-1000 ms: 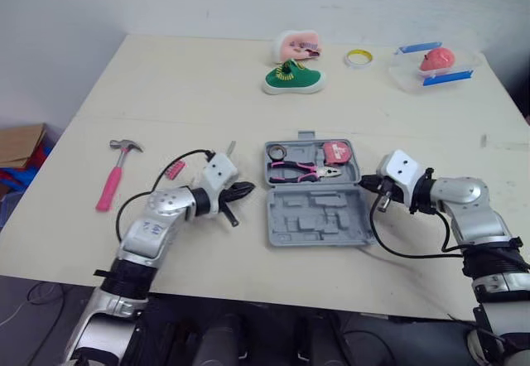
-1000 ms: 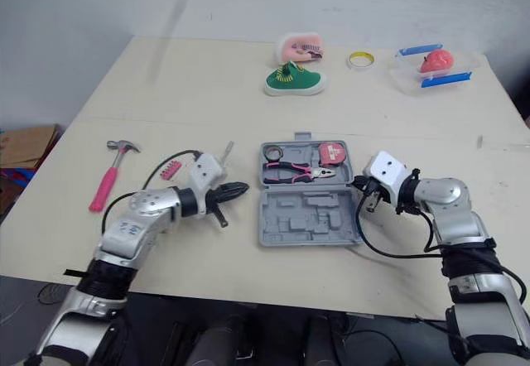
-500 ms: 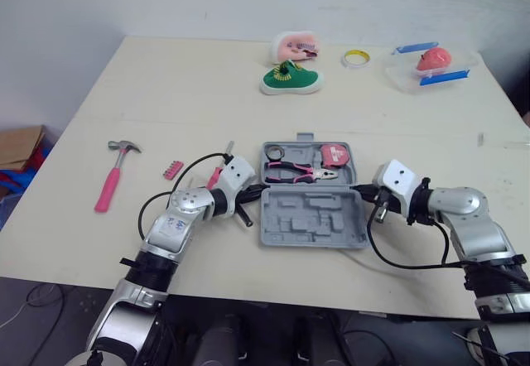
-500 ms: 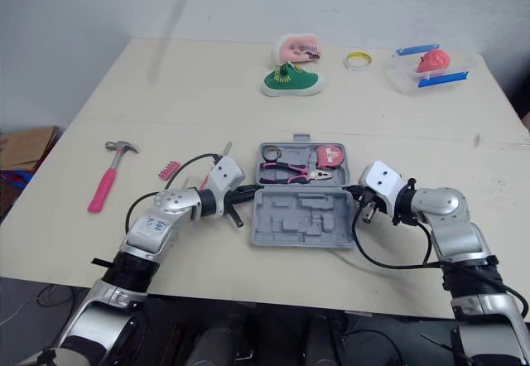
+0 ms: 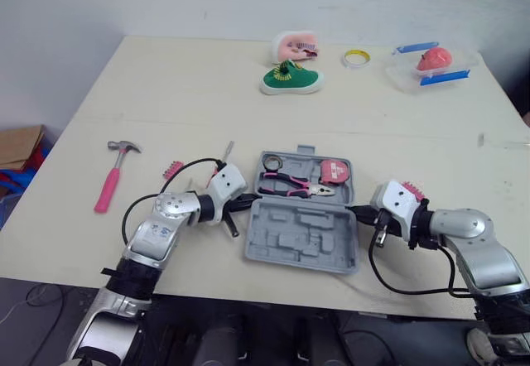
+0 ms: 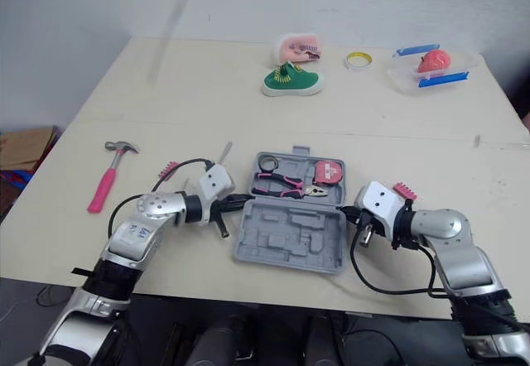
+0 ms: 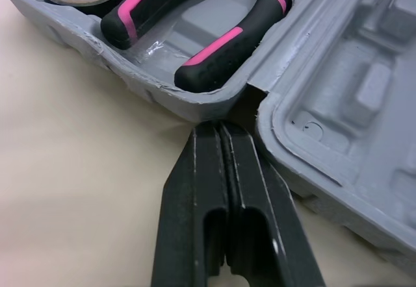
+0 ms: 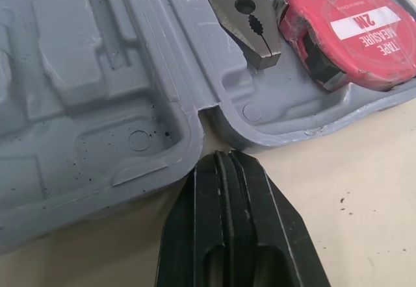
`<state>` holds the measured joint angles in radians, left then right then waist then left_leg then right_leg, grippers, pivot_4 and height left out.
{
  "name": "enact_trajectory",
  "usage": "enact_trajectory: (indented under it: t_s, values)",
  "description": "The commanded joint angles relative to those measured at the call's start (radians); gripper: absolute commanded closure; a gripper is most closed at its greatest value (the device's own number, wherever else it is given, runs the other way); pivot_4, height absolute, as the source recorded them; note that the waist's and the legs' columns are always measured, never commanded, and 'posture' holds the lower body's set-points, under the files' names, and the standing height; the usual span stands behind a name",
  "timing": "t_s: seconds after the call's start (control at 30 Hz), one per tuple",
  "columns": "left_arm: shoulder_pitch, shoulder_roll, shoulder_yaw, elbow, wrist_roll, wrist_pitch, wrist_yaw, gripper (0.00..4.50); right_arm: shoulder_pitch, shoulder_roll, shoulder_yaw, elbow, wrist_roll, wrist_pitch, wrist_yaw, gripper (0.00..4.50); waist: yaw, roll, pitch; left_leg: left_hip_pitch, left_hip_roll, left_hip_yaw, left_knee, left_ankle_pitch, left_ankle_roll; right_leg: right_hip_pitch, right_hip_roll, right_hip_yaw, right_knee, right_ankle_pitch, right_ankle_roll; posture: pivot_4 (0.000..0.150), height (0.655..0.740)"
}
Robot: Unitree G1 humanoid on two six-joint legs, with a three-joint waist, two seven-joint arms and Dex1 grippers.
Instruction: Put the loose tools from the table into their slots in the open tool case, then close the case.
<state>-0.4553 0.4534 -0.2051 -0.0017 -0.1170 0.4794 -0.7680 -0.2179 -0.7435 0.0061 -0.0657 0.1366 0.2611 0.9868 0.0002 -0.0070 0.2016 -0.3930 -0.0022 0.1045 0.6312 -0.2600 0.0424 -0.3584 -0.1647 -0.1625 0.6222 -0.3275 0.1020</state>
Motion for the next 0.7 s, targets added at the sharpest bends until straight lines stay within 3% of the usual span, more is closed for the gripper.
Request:
enact_trajectory:
  t_s: [0.03, 0.23, 0.7]
  values:
    - [0.057, 0.020, -0.026, -0.093, -0.026, 0.033, -0.044, 4.50, 0.043, -0.016, -0.001, -0.071, 0.038, 0.006, 0.031, 4.42, 0.001, 0.000, 0.000, 0.000, 0.000, 0.000, 0.000, 0.000, 0.000, 0.000, 0.000, 0.000, 0.000, 0.000, 0.000, 0.150, 0.7400]
    - [0.136, 0.055, -0.002, -0.154, -0.015, 0.038, -0.024, 4.50, 0.076, -0.023, -0.001, -0.085, 0.043, 0.009, 0.022, 4.42, 0.003, 0.000, 0.000, 0.000, 0.000, 0.000, 0.000, -0.001, 0.000, 0.000, 0.000, 0.000, -0.001, 0.000, 0.000, 0.150, 0.7400]
    - [0.122, 0.097, 0.007, -0.113, 0.007, -0.026, -0.027, 4.50, 0.123, -0.071, -0.058, -0.068, 0.073, -0.009, 0.038, 4.42, 0.017, 0.000, 0.000, 0.002, 0.001, -0.001, -0.001, -0.002, 0.000, 0.001, 0.000, 0.000, 0.000, 0.000, 0.000, 0.150, 0.7400]
